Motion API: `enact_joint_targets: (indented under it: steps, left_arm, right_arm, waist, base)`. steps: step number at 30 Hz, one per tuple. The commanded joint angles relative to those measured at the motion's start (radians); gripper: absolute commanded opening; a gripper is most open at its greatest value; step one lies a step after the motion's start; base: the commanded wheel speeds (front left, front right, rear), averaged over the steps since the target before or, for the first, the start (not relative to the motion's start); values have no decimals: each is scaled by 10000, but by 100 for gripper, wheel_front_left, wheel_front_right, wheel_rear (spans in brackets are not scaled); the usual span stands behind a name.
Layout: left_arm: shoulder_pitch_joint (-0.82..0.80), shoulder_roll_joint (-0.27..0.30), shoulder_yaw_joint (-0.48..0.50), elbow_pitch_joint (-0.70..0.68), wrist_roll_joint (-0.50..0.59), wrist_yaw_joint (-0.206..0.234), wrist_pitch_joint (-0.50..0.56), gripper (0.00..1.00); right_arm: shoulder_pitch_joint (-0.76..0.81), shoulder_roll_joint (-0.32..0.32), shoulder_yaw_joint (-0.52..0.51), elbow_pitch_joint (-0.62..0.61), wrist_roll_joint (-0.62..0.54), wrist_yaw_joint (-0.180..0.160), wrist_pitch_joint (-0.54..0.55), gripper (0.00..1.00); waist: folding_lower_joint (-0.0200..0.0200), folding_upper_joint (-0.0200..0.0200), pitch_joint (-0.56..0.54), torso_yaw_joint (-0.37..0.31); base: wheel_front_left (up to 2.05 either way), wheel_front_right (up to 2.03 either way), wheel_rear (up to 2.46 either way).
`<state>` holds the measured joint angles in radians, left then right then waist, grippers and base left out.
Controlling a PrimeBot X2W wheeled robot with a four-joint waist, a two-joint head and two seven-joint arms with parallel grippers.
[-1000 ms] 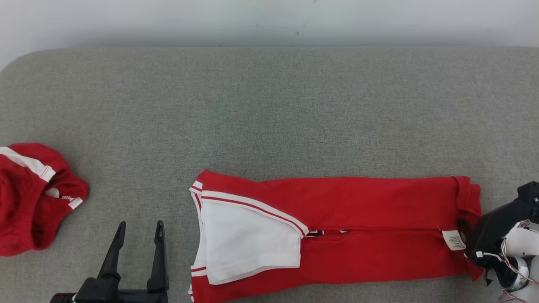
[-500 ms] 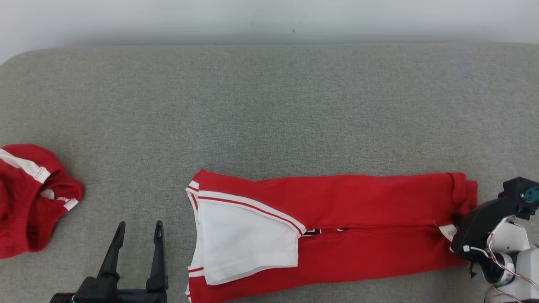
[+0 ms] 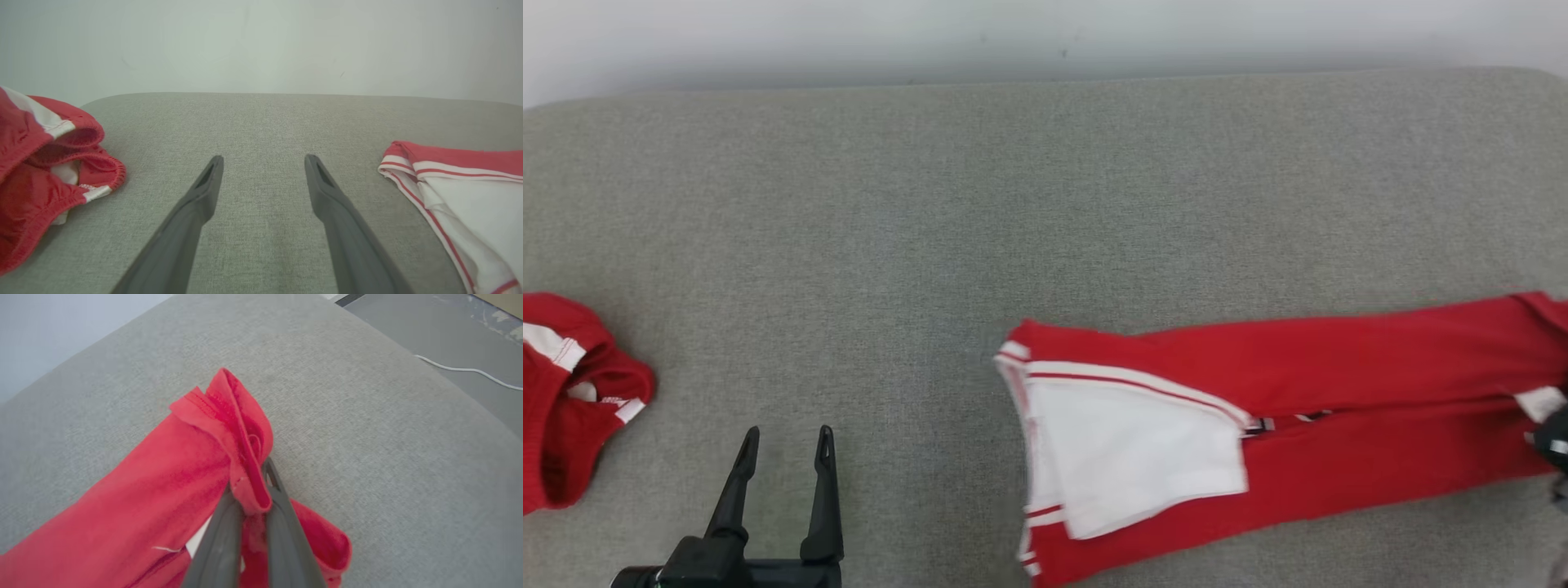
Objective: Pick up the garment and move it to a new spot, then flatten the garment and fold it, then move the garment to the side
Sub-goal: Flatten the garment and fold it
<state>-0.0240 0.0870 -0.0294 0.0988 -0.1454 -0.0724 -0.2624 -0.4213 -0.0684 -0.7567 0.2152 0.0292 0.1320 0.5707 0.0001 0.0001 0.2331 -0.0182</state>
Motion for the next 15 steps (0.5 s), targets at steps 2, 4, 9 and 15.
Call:
enact_joint_targets:
  steps: [2, 4, 9, 15]
  left_arm:
    - [-22, -39, 43, -38, 132, -42, -29, 100]
    - [-10, -57, 51, -39, 174, -70, -29, 100]
    - [116, -94, 78, 42, 174, -121, -29, 100]
    - [221, -155, 17, 166, 202, -169, -29, 100]
  right_arm:
    - [55, -64, -537, -281, -257, -25, -186, 0]
    - [140, -46, -972, -497, -438, -25, -313, 0]
    - [466, 16, -1396, -1043, -744, -25, -515, 0]
    - [1145, 157, -430, -1922, -241, -24, -309, 0]
  waist:
    - [-1, -1, 12, -76]
    - [-1, -1, 11, -124]
    - [-1, -1, -102, -215]
    - [-1, -1, -371, -187]
  base:
    - [0, 0, 0]
    - [0, 0, 0]
    - [0, 0, 0]
    - [0, 0, 0]
